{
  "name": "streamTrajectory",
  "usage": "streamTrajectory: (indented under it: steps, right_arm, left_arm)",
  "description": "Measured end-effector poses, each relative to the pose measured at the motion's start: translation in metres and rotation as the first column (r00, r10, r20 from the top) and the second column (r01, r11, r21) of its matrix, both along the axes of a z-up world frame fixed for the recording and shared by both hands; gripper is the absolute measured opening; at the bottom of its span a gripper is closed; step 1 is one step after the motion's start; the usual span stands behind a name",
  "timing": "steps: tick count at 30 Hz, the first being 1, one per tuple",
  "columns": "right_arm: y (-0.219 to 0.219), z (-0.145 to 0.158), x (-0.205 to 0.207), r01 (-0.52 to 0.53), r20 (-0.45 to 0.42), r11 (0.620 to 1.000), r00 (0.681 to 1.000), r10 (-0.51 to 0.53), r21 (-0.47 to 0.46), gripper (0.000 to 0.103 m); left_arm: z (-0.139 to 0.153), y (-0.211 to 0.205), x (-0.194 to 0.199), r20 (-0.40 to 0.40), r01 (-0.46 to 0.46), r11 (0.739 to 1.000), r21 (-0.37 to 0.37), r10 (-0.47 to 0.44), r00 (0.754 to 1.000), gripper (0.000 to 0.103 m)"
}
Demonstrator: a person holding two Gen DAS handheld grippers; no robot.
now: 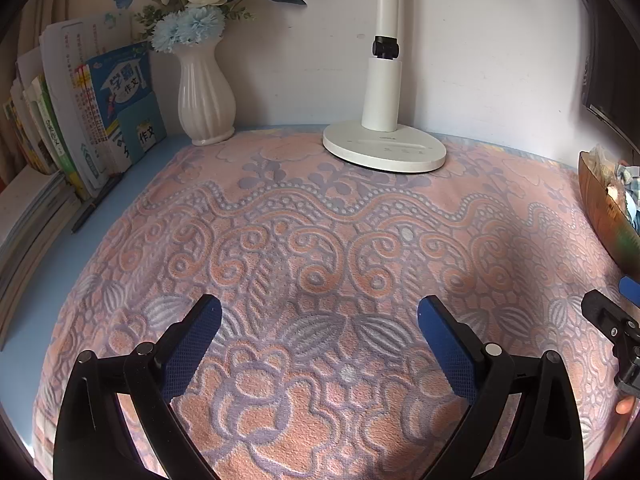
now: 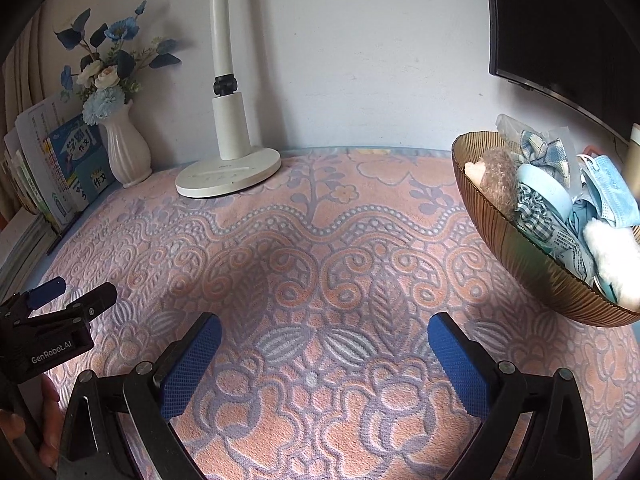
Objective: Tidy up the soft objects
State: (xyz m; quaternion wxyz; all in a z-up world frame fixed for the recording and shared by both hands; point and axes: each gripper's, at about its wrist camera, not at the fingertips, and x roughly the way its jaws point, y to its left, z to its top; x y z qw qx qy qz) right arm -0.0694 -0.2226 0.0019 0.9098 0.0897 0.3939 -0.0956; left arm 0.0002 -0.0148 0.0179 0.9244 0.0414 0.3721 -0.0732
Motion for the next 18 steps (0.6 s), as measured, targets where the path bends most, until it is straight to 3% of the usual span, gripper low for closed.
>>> streamTrajectory:
  steps: [18]
  right_arm:
    - [-0.0006, -0.0033, 0.0028, 0.000, -0.017, 1.000, 1.000, 0.000, 0.002, 0.103]
  left_arm:
    - [-0.0002, -0.0006, -0.0001, 0.000, -0.001, 1.000, 0.000, 0.001, 1.000, 0.099]
